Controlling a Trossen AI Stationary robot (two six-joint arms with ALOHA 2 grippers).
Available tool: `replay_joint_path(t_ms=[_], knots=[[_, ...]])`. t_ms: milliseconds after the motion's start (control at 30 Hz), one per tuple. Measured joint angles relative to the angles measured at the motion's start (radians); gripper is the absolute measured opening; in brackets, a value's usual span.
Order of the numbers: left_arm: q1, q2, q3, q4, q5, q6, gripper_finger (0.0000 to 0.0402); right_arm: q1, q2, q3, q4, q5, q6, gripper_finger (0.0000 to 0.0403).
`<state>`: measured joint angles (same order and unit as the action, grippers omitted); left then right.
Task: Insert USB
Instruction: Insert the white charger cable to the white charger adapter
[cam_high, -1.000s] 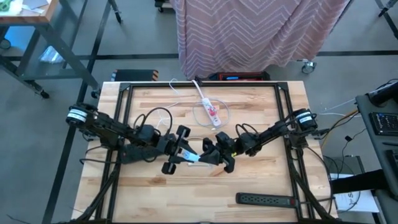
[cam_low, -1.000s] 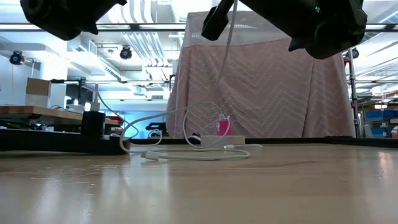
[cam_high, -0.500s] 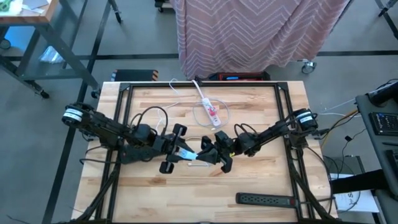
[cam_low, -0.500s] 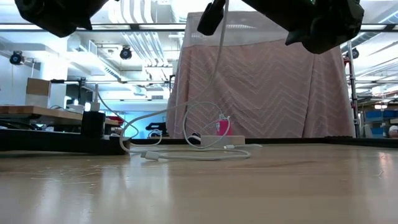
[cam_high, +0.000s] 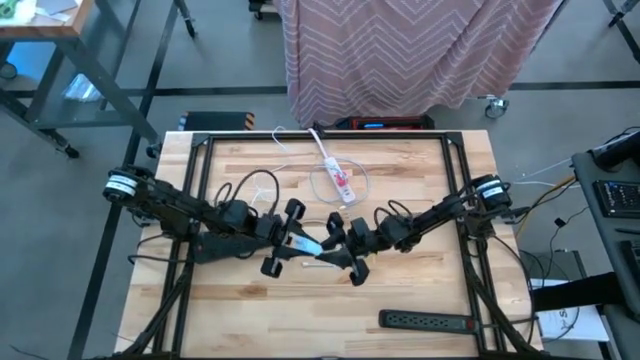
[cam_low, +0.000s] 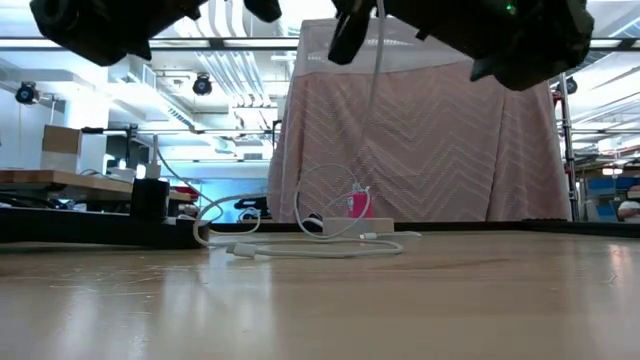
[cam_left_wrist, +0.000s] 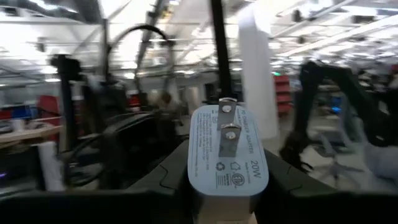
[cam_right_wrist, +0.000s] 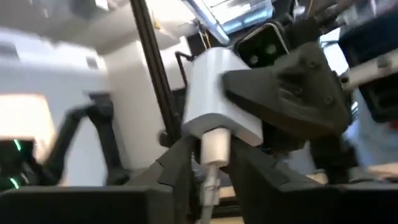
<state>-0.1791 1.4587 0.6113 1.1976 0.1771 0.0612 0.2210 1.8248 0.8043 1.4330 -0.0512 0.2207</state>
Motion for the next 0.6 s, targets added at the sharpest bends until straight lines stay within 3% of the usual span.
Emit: replay_joint_path(t_ms=[167, 300, 400, 500, 600], knots=[[-0.003, -0.044, 0.000, -0.038, -0.129, -0.073, 0.0100, 0.037, -0.105, -0.026, -0.154, 0.160, -0.348, 0.0165], [-0.001, -0.051, 0.000, -0.051, -0.278, -0.153, 0.0100, 0.101, -0.179, -0.009, -0.370, 0.460, -0.769, 0.0219], [-0.001, -0.045, 0.013, -0.042, -0.380, -0.250, 0.0100, 0.140, -0.186, 0.018, -0.409, 0.639, -1.001, 0.0265], [0.001, -0.044, 0.027, -0.036, -0.480, -0.330, 0.0100, 0.164, -0.185, 0.055, -0.401, 0.814, -1.090, 0.0308], [0.000, -0.044, 0.047, -0.036, -0.512, -0.389, 0.0100, 0.167, -0.185, 0.098, -0.402, 0.969, -1.102, 0.0330]])
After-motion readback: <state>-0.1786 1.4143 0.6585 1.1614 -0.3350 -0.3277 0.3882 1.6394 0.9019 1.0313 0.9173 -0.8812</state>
